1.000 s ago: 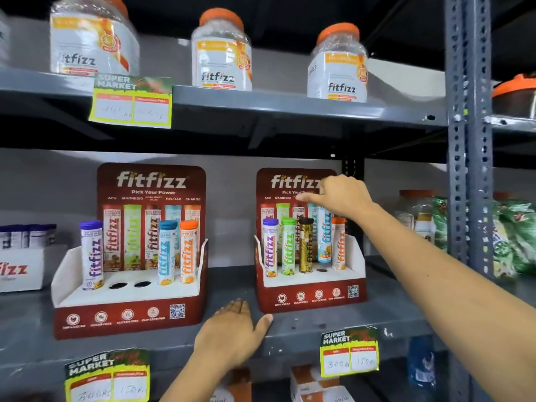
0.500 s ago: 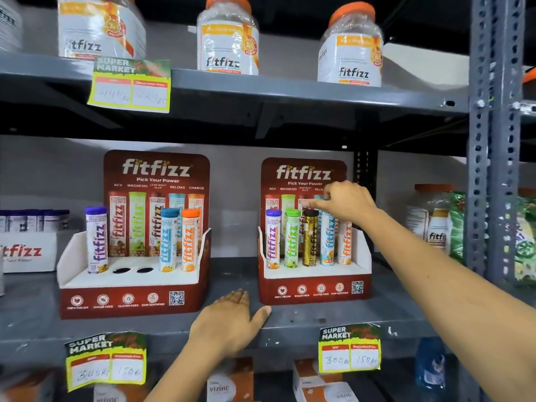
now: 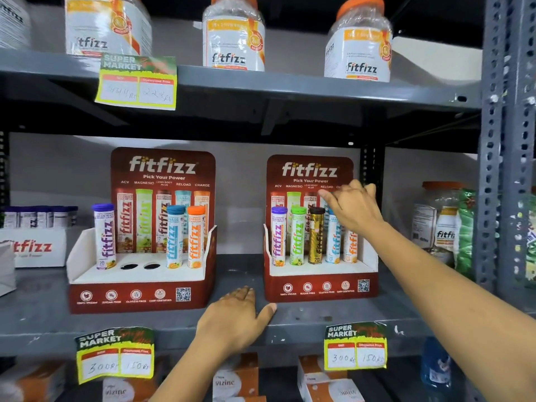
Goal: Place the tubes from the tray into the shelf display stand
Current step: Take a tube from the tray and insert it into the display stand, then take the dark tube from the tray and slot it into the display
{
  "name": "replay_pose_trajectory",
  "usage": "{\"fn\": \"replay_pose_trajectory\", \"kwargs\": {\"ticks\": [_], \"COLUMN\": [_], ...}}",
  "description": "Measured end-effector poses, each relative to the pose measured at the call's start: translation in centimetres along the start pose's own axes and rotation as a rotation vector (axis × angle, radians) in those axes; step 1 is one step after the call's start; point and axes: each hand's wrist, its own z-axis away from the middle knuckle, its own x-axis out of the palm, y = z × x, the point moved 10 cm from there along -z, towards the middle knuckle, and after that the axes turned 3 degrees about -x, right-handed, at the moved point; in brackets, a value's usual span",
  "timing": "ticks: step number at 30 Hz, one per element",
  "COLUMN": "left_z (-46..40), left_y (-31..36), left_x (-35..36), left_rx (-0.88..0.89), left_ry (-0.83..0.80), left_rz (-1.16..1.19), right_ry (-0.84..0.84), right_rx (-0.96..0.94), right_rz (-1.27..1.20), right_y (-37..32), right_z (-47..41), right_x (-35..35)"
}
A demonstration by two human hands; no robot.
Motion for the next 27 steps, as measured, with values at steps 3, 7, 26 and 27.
{"fn": "replay_pose_trajectory", "kwargs": {"ticks": [3, 7, 26, 27], "left_z": [-0.1, 0.3, 35.8, 39.1], "left_y": [0.0, 0.5, -27.8, -29.7], "left_x": [0.2, -0.7, 6.0, 7.1], "left_rx": [0.004, 0.074, -0.366, -0.445], "left_ry": [0.01, 0.056, 0.356, 0.333], "left_rz": [-0.007, 0.037, -0.019, -0.02], "right_ry": [0.185, 0.409, -0.221, -0.326], "right_rx": [0.072, 0.128, -0.348, -0.414], "right_rz": [-0.144, -0.342, -1.378, -1.383], "right_y": [0.4, -2.2, -53.7, -57.4], "right_z": [0.8, 4.4, 32.8, 35.9], "right_x": [-2.7, -6.8, -3.0, -2.8]}}
